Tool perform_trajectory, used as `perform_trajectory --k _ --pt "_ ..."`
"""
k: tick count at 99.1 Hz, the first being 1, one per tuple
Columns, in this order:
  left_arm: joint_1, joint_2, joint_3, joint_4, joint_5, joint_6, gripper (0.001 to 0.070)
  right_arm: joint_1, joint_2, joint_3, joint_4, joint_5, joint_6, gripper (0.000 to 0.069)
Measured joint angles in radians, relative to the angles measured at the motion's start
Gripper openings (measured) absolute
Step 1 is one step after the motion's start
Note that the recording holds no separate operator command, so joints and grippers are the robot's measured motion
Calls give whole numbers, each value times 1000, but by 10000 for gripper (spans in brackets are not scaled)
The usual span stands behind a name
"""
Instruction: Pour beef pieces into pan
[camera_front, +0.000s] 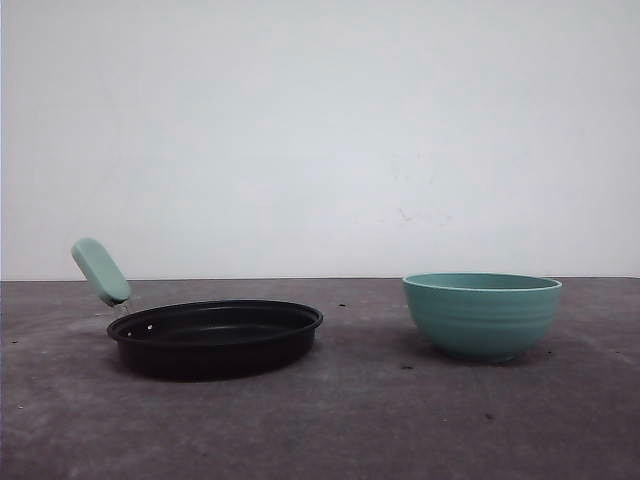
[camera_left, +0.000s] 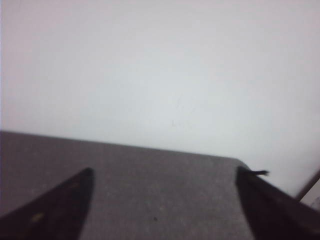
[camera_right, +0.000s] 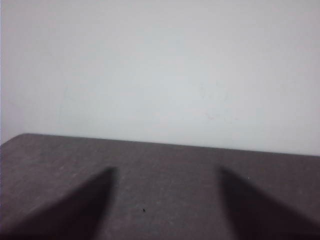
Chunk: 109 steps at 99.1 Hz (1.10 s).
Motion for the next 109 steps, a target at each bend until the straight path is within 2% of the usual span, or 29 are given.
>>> perform_trajectory --k 2,3,26,45,54,71,83,99,109 --pt "0 0 0 -10 0 1 609 0 -2 0 0 0 0 683" --pt "0 0 0 -14 0 2 612 0 -3 0 -1 0 3 686" --pt "-21 26 -6 -49 -1 18 630 0 -8 0 -32 23 -1 684" --pt "-53 72 -173 29 0 14 630 0 -5 0 -84 23 -1 684" --pt "-51 113 -312 119 3 -37 630 0 -6 0 -119 23 -1 684" --pt "-54 211 -534 287 19 -203 630 0 -7 0 -178 23 -3 684" --pt "-55 341 -560 382 47 -270 630 0 -8 0 -195 23 -13 684" --pt "-80 547 -560 577 130 -335 630 0 -8 0 -214 23 -19 684" --pt "-91 657 -560 679 135 -386 630 0 -7 0 -233 24 -19 684"
